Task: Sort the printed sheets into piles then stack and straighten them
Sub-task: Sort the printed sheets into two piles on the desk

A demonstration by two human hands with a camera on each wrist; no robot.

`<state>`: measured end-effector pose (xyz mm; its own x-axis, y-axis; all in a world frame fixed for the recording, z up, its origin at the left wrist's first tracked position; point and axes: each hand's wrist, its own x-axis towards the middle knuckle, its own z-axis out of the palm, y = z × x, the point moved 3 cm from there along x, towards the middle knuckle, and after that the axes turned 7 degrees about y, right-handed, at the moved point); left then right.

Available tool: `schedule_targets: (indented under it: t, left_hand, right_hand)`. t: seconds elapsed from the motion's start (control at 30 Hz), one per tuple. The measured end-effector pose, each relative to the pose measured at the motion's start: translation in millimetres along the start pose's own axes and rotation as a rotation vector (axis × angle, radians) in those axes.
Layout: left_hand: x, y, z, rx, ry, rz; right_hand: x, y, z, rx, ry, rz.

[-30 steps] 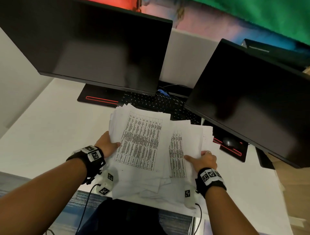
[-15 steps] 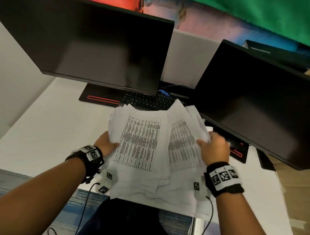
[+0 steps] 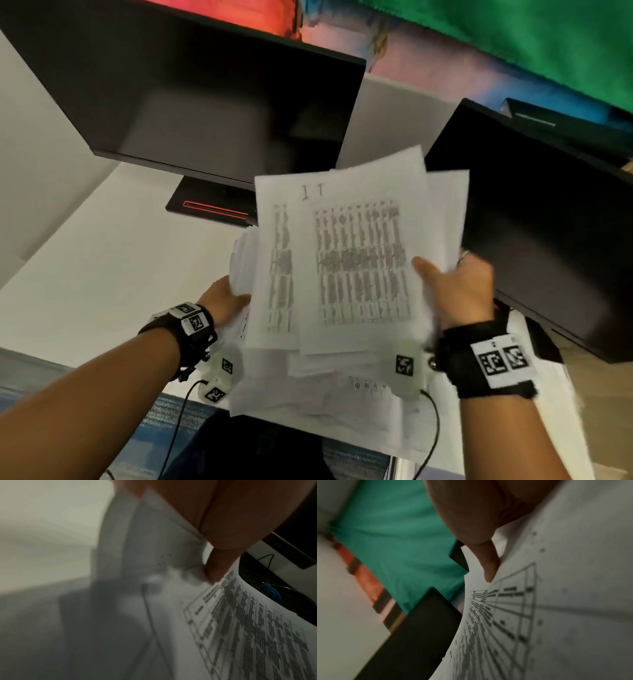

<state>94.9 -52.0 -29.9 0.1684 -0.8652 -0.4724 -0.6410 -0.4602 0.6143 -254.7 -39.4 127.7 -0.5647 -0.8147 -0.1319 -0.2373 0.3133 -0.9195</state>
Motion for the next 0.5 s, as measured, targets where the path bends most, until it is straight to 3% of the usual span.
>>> schedule_targets:
  t: [0.13,0.2,0.27,0.33,0.43,0.5]
  left_hand:
    - [8,-21,-1,-0.422,-0.068,-0.3]
    - [13,-19,9,-0.489,-0.131,-0.28]
    - [16,-13,16,-0.417,-0.127,-0.237]
    - [20,-10,19,-0.289,-0.034,-0.227]
    - [27,-10,20,-0.156,0.01,-0.105]
    - [26,-7,19,-0.124,0.07,-0.049]
  right_hand:
    - [11,90,59,-0.166,-0.136,0.245]
    - [12,119,73,-0.42,-0.17,0.251]
    - [4,134,90,-0.583,-0.272,0.182]
    - [-6,143,106,-0.584,-0.371,0.123]
    - [-10,151,116,-0.58,-0.301,0.101]
    - [-15,158,121,-0.539,-0.351,0.106]
